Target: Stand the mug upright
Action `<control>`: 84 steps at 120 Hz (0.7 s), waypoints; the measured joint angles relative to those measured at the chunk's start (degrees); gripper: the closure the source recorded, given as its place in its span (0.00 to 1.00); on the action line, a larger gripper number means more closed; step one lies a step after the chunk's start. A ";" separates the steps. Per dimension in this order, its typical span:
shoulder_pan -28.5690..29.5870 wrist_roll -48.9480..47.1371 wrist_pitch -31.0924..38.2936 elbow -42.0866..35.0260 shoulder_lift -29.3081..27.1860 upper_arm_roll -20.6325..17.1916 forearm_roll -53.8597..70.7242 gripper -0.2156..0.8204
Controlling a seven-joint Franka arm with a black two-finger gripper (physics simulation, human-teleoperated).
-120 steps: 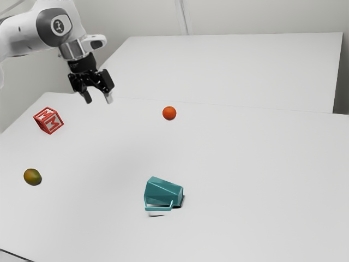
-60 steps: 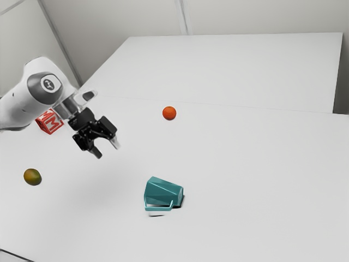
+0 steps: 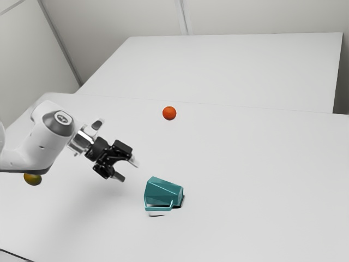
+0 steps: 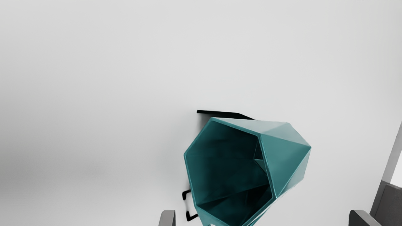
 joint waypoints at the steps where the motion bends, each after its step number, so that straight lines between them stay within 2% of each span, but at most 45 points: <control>1: -0.02 0.21 0.10 -0.18 0.00 -0.06 -0.33 0.21; 36: -0.41 7.19 1.97 -1.77 3.63 -4.53 -11.13 0.21; 84: -0.29 13.59 2.21 -1.85 7.42 -6.64 -19.54 0.21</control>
